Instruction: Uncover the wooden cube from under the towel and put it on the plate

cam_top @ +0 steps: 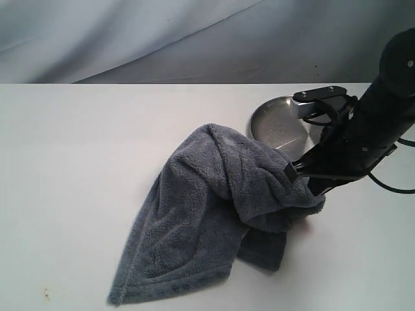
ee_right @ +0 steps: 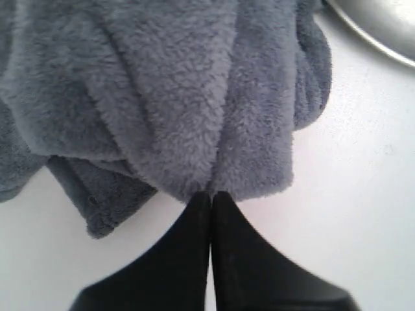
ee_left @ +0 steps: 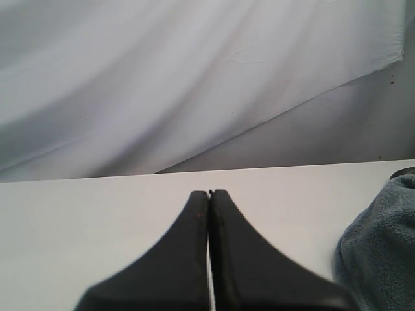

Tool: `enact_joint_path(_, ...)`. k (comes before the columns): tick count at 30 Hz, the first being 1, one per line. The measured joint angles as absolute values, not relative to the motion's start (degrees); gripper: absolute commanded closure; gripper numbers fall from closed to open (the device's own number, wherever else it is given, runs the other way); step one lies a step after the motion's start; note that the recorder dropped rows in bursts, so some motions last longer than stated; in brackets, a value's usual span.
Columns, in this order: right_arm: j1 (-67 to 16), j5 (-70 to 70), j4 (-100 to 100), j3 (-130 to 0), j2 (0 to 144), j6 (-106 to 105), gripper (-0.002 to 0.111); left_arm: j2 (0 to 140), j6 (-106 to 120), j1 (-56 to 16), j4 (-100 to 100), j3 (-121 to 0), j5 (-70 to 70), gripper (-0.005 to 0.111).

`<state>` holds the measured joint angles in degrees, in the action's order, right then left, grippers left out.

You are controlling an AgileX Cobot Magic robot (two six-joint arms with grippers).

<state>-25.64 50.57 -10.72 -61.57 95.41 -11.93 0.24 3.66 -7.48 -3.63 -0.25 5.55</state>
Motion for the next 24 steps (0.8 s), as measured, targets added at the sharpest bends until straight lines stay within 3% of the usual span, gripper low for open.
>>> enact_joint_path(11,-24.8,46.9,-10.2,-67.0,98.1,-11.8,0.108,0.2,3.7,-7.5,-3.6,-0.3,5.6,0.107)
enact_joint_path(24,-24.1,49.8,-9.7,-99.4,120.7,-6.5,0.108,0.2,3.7,-7.5,-3.6,-0.3,5.6,0.107)
